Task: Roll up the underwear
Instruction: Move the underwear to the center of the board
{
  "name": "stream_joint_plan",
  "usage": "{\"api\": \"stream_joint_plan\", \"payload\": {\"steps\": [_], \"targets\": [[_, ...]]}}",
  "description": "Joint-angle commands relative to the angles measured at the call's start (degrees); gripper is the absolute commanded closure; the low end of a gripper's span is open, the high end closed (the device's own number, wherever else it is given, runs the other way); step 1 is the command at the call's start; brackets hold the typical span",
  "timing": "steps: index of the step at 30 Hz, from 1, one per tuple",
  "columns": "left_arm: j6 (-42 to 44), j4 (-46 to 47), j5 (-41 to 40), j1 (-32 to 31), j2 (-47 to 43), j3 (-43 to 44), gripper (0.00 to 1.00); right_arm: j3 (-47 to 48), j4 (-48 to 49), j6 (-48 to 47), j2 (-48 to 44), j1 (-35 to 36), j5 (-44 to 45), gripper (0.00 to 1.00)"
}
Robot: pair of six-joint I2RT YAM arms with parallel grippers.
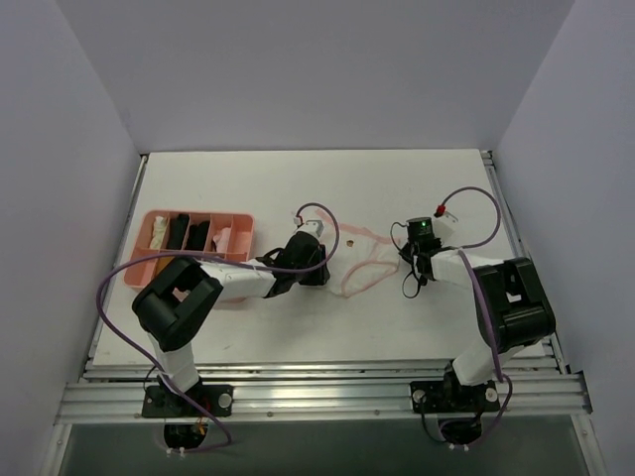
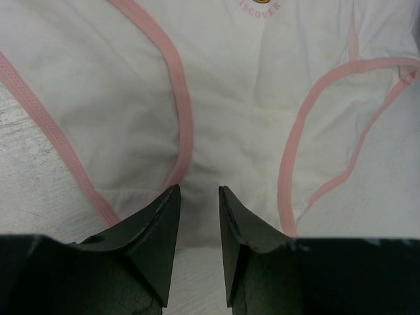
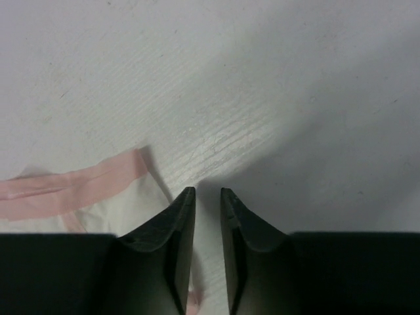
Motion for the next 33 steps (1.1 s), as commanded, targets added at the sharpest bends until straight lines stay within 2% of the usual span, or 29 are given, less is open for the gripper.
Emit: {"api": "stream_joint_plan", "payload": {"steps": [1,2,4,7,12,15,19,22,28,33], "targets": [[0.4,1.7,-0.7,0.1,-1.2,-1.3,0.6,-0.7,-2.0,-4.1,-3.2,-0.2,-3.6,0.78],[0.4,1.6,-0.7,0.1,-1.2,-1.2,0.6,-0.1,-2.2,-4.7,-4.1,-0.2,-4.5,0.71],[0.4,1.5,-0.5,0.0,-0.7,-0.9,0.6,0.7,-1.2,-5.8,-5.2,-0.2,-6.0,0.66],[0.2,1.6,-0.2,0.0,-0.2,-0.7,0.6,1.9,-0.9,-6.3,-3.6,-0.1,-8.3,0.64],[-0.2,2.2,-0.1,0.1,-0.1,-1.2,0.6,4.9,-0.8,-7.8,2.5,-0.2,-9.2,0.64],[-0.2,2.0,-0.6,0.1,-0.3,-1.6,0.6,5.6,-1.3,-7.8,5.9,-0.3,-8.2,0.67],[-0.1,1.2,-1.5,0.0,-0.7,-1.9,0.6,6.0,-3.7,-6.6,7.4,-1.3,-4.4,0.81],[0.1,0.1,-2.4,0.1,-0.6,-1.7,0.6,4.8,-4.9,-5.6,5.5,-2.6,-2.7,0.86],[0.8,1.3,-3.4,0.2,-1.1,-2.0,0.58,0.1,-5.5,-2.5,-1.0,-3.0,-2.1,0.89],[3.6,2.4,-0.7,-0.8,-5.5,-1.2,0.55,-1.6,-3.8,-2.5,-2.3,-2.7,-3.8,1.0]]}}
